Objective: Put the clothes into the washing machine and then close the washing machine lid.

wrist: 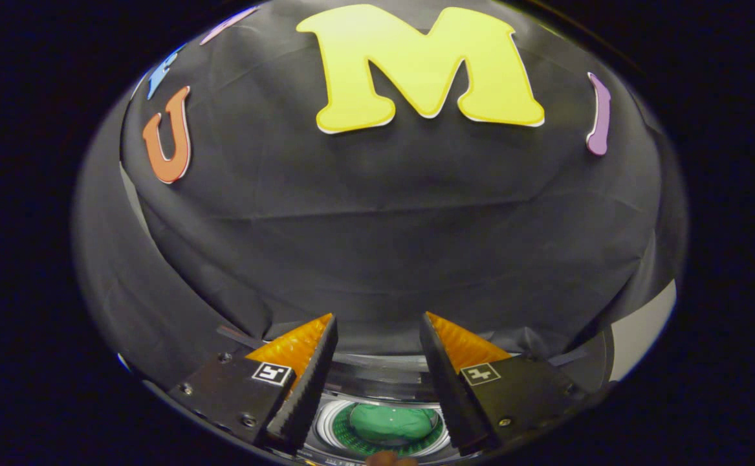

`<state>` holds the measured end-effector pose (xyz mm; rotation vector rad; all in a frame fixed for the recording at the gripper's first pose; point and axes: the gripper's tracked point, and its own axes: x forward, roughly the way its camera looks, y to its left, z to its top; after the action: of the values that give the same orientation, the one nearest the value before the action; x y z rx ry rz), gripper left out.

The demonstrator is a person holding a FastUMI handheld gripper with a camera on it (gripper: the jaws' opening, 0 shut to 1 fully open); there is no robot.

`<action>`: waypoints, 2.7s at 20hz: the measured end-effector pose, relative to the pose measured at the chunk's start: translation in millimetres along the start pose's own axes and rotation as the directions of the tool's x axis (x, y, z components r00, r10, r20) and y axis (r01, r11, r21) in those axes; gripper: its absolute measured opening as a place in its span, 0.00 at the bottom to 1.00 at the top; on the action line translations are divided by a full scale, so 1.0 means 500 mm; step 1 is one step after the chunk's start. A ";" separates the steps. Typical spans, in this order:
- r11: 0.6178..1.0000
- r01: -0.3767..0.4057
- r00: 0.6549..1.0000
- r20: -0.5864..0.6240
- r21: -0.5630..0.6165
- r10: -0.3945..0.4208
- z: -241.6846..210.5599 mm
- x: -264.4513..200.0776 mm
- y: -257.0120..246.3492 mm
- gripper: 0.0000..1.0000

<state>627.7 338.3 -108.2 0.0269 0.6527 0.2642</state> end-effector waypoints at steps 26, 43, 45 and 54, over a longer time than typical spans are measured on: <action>0.998 0.049 0.978 -0.207 0.039 -0.040 -0.069 -0.023 -0.012 0.84; 0.998 0.046 0.980 -0.196 0.036 -0.038 -0.172 -0.116 0.010 0.84; 0.998 0.046 0.975 -0.218 0.050 -0.034 -0.201 -0.132 0.014 0.84; 0.997 0.063 0.945 -0.324 0.047 -0.044 -0.386 -0.208 0.020 0.81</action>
<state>429.7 310.5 -198.7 0.0206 0.9860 0.1988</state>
